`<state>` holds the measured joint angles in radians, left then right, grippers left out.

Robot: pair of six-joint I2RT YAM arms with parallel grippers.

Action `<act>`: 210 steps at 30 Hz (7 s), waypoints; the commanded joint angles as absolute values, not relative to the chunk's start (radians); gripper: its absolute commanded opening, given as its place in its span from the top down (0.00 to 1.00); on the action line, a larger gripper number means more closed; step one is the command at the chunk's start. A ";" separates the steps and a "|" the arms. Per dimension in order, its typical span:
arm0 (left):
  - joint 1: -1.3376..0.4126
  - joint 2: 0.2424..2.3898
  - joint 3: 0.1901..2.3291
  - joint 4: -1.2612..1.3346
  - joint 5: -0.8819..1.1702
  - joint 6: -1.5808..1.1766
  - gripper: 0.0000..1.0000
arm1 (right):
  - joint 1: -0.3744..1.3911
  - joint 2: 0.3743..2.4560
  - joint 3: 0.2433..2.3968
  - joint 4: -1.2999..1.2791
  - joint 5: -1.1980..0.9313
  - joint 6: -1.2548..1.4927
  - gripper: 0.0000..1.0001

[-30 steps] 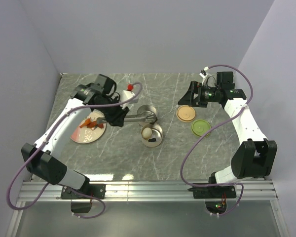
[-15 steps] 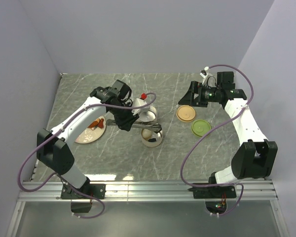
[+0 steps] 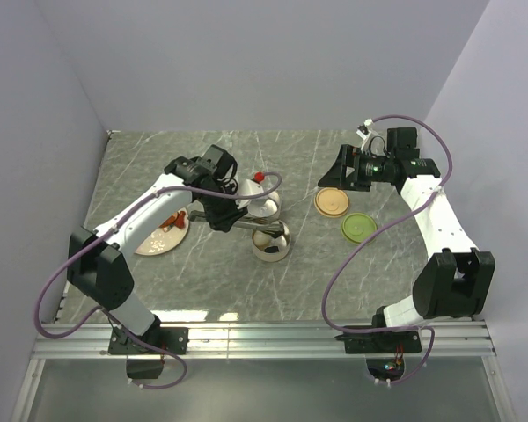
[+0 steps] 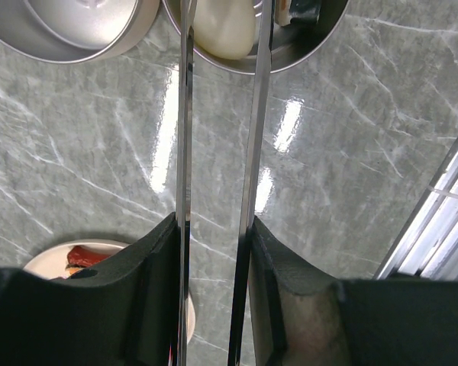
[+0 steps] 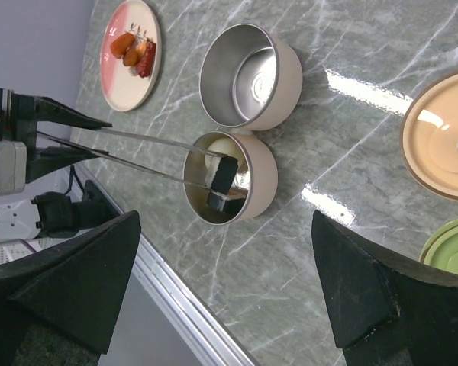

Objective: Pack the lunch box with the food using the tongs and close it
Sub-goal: Place the food into the lunch box, then pick up the food using the clamp, then place the food into the lunch box

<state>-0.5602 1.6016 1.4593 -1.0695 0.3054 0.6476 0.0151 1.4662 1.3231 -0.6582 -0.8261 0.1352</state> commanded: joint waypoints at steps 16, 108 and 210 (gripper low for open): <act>-0.607 1.629 1.462 -1.039 0.261 0.681 0.46 | 0.008 1.453 1.351 -0.664 -0.839 0.114 0.00; -0.285 1.394 1.335 -0.934 0.451 0.436 0.45 | -0.038 1.411 1.198 -0.910 -0.195 -0.477 0.16; -0.460 1.703 1.614 -0.920 0.299 0.334 0.83 | 0.092 1.433 1.278 -0.870 -0.322 -0.301 0.15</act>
<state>-0.4522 1.7126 1.5955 -0.9688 0.3218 0.3523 0.0875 1.4410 1.2377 -0.8986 -0.3225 -0.3065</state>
